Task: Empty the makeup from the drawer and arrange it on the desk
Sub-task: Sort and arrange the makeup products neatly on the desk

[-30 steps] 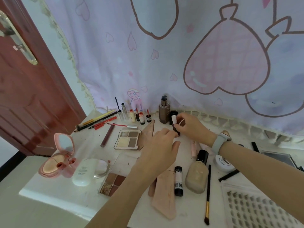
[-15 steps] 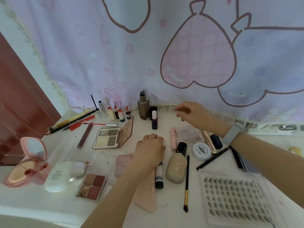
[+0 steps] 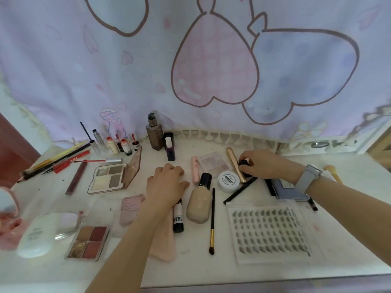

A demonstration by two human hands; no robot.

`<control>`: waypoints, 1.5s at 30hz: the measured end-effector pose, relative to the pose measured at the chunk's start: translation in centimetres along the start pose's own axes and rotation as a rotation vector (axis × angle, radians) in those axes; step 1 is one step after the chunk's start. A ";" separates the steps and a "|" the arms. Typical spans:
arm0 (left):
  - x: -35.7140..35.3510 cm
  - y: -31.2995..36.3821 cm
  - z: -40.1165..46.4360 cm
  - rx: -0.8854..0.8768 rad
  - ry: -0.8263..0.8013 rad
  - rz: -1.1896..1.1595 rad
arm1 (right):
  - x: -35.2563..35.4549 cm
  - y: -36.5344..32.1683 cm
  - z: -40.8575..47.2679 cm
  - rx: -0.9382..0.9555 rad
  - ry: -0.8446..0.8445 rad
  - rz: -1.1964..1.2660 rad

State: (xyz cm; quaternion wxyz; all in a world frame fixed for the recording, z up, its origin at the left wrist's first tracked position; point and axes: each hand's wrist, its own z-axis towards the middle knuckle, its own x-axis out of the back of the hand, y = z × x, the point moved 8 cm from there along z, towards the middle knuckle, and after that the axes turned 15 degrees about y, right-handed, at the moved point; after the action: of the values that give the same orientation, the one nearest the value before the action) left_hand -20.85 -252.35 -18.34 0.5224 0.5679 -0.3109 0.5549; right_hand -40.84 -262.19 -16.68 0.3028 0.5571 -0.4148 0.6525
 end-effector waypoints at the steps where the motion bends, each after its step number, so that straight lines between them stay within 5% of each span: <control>1: 0.1 -0.1 0.0 -0.002 0.007 -0.006 | 0.1 0.0 0.1 -0.004 -0.001 -0.011; 6: 0.1 -0.3 -0.1 -0.019 0.022 -0.008 | 2.1 -1.0 0.8 -0.025 0.082 -0.013; 12: 0.1 -0.6 -0.2 -0.032 0.013 -0.032 | 3.6 -8.0 2.9 0.150 0.282 0.384; 20: 0.1 -0.8 -0.5 -0.037 0.002 -0.063 | -0.5 -13.4 6.6 0.252 0.226 0.404; 30: -0.1 -1.1 -0.1 -0.016 -0.009 -0.084 | -2.0 -12.4 7.0 0.214 0.215 0.452; 36: -0.2 -1.2 -0.1 -0.030 0.017 -0.099 | -1.4 -9.9 6.3 0.187 0.257 0.084; 40: -0.3 -1.2 -0.2 -0.017 0.014 -0.117 | -2.3 -12.1 5.3 0.328 0.277 -0.119; 45: -0.4 -1.4 -0.1 0.002 -0.019 -0.136 | -3.2 -12.6 4.8 0.296 0.196 -0.113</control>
State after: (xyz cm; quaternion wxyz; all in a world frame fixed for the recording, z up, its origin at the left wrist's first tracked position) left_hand -19.65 -251.95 -19.07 0.5552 0.5938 -0.2759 0.5129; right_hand -27.10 -260.19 -17.09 0.2925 0.5519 -0.2508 0.7396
